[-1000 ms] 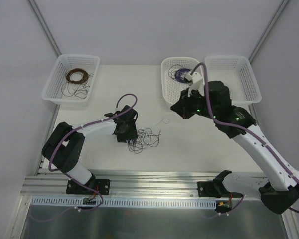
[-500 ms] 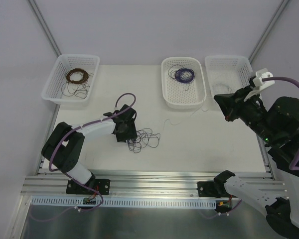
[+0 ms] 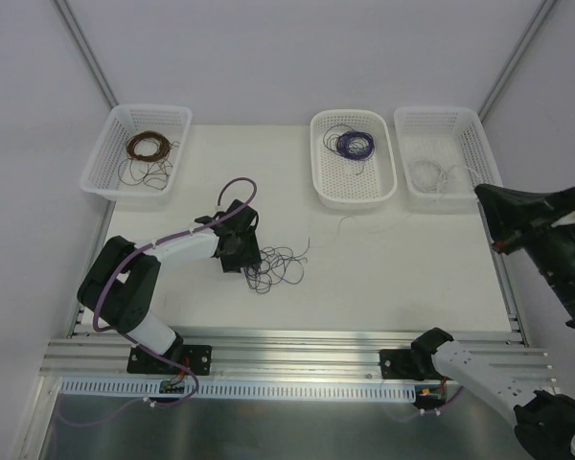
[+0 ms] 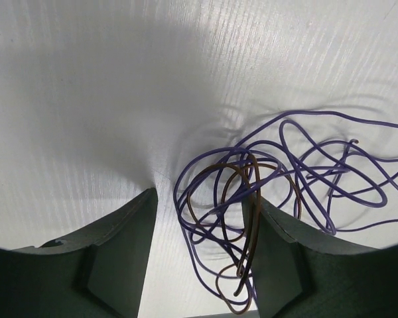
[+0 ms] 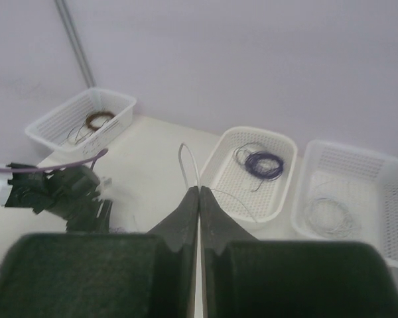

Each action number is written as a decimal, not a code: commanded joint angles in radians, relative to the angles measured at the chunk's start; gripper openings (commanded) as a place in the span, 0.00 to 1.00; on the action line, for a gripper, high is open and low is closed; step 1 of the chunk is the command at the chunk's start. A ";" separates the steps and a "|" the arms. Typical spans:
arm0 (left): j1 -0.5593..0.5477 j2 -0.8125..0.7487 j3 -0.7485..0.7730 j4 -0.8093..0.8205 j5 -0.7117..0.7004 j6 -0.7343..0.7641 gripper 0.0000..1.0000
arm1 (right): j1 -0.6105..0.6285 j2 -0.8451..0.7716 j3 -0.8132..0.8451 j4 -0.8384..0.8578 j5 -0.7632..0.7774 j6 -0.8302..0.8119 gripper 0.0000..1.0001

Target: Untangle the cables

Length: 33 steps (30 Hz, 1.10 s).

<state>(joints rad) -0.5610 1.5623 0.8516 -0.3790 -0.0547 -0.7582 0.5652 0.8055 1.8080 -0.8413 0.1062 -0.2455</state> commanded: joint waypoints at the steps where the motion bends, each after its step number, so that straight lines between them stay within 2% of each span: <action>1: 0.021 0.013 -0.037 -0.032 -0.017 0.026 0.55 | -0.002 -0.071 0.070 0.031 0.177 -0.081 0.01; 7: 0.061 -0.002 -0.043 -0.034 -0.016 0.039 0.55 | 0.022 -0.153 0.010 0.065 0.288 -0.101 0.01; 16: 0.092 -0.030 -0.028 -0.034 -0.007 0.056 0.56 | 0.047 -0.114 -0.154 0.068 0.331 -0.072 0.01; 20: 0.092 -0.070 -0.019 -0.034 0.021 0.062 0.66 | 0.048 -0.078 -0.234 0.103 0.346 -0.074 0.01; 21: 0.092 -0.099 -0.016 -0.034 0.026 0.066 0.71 | 0.047 -0.069 -0.246 0.113 0.354 -0.077 0.01; 26: 0.092 -0.253 -0.003 -0.041 0.053 0.111 0.84 | 0.035 0.004 -0.312 0.157 0.340 -0.071 0.01; 31: 0.095 -0.416 0.013 -0.055 0.096 0.180 0.98 | -0.030 0.084 -0.299 0.197 0.245 -0.054 0.01; 33: 0.095 -0.494 0.014 -0.055 0.090 0.246 0.99 | -0.072 0.139 -0.265 0.205 0.186 -0.040 0.01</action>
<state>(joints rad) -0.4759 1.1591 0.8391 -0.4095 0.0063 -0.6144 0.5396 0.8986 1.4948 -0.7174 0.3752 -0.3050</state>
